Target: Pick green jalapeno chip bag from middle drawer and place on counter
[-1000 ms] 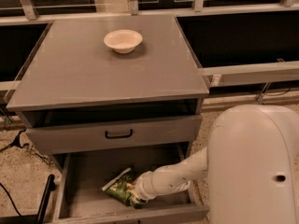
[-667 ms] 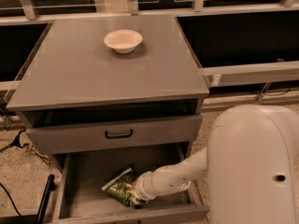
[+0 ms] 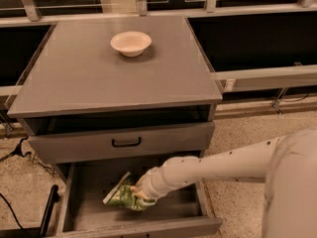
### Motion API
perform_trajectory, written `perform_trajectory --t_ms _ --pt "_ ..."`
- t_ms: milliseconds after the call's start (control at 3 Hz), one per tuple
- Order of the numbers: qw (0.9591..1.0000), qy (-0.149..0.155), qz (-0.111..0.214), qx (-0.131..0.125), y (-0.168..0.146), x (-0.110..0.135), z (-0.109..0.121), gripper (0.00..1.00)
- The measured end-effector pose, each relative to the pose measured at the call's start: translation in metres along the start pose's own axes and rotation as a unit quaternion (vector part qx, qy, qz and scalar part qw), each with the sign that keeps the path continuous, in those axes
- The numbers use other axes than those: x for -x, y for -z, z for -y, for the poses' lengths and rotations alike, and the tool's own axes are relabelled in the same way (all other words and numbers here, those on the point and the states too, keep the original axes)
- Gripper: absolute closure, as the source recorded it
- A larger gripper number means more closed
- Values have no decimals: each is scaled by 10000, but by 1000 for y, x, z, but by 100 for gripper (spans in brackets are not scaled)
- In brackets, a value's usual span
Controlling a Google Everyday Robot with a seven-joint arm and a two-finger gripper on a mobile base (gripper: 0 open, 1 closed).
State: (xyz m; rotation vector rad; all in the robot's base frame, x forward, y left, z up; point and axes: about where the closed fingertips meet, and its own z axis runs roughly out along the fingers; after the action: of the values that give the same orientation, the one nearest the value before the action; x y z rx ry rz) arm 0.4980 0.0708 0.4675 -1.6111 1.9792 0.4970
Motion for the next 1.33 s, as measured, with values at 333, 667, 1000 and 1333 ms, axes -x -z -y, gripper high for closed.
perform_trajectory --t_ms 333,667,1000,1333 --pt "9982 559 -129 185 37 20 2 100" --pt "9937 928 -580 224 102 41 -1 100" --pt "9934 954 -591 232 107 46 0 100" --pt "9931 945 -677 136 148 78 11 100"
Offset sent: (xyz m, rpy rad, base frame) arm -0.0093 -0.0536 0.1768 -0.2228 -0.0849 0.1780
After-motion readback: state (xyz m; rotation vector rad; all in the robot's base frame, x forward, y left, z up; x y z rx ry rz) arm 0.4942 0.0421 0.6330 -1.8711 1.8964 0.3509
